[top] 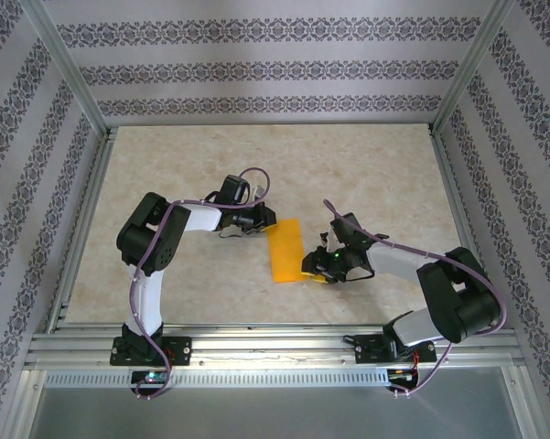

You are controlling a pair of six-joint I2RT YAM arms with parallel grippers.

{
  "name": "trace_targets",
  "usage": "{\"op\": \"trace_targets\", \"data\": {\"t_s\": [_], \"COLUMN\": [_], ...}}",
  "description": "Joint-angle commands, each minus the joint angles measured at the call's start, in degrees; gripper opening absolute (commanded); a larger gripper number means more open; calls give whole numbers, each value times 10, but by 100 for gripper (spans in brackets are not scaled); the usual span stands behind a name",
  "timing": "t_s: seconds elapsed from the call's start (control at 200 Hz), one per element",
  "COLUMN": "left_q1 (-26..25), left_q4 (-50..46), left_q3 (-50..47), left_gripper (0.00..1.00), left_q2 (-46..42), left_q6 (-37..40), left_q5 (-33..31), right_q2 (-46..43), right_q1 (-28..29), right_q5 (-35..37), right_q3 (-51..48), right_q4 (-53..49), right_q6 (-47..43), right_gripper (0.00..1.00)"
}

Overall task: Fold a paper plane with a square sheet of paper (pick it up from the middle)
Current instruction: Fold the square sheet of paper in half at the center of the table.

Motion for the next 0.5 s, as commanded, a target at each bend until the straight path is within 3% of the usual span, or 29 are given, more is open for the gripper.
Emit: {"op": "trace_targets", "data": {"t_s": [0.0, 0.22, 0.495], "left_q1": [9, 9, 9], "left_q4": [-37, -39, -49], "left_q3": [-24, -23, -24], "left_gripper": [13, 12, 12], "left_q2": [14, 11, 3], "left_q6": [3, 1, -4], "left_q5": [-27, -27, -33], "right_q2": [8, 28, -55], "right_q1": [9, 24, 27], "right_q5": [-18, -13, 40], "right_q3": [-15, -35, -44], "right_q4": [25, 75, 49], "right_q6": [23, 59, 99], "right_gripper": [39, 37, 37]}}
